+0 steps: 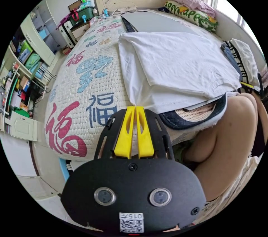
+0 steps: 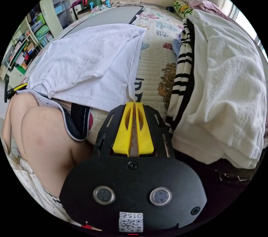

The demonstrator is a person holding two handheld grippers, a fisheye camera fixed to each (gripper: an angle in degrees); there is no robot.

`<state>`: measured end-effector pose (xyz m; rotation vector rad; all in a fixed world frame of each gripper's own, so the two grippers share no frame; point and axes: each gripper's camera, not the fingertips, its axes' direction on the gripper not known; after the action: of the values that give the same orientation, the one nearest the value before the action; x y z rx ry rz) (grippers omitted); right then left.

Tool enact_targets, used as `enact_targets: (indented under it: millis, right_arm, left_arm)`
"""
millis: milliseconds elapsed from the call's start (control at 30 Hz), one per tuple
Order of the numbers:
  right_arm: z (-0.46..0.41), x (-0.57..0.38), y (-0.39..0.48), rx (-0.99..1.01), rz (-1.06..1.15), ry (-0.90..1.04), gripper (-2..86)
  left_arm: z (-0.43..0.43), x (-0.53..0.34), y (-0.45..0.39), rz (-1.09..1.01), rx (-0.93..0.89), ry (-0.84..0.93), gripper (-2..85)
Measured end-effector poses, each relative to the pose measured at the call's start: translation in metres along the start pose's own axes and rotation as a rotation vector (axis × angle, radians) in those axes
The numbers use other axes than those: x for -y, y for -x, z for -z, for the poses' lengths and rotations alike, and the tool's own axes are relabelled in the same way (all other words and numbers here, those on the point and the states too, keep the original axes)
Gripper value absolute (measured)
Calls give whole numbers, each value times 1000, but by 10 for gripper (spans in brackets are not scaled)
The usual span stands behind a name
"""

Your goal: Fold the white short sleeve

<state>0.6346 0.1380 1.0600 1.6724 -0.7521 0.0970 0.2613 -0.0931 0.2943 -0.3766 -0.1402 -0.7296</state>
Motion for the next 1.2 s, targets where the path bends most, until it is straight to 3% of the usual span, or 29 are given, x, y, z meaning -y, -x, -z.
enact_targets:
  millis: [200, 333, 467, 600, 733, 867, 1200]
  right_arm:
    - [10, -23, -7, 37, 4, -48, 28]
    - [52, -40, -16, 2, 73, -192, 63]
    - [89, -35, -6, 67, 226, -282, 73]
    - [112, -18, 38, 179, 530, -318, 83]
    - [93, 5, 77, 235, 748, -171, 90]
    - [81, 20, 86, 271, 809, -47, 93]
    - [103, 20, 92, 314, 858, 48, 76]
  left_arm:
    - [14, -9, 30, 107, -209, -57, 18]
    - [52, -18, 42, 121, -199, -163, 44]
    - [105, 7, 15, -86, -268, -287, 52]
    - [108, 63, -48, -355, -358, -328, 86]
    - [75, 109, -101, -560, -450, -245, 103]
    - [34, 144, -144, -734, -506, -96, 109]
    - [-20, 162, -176, -852, -502, 41, 92]
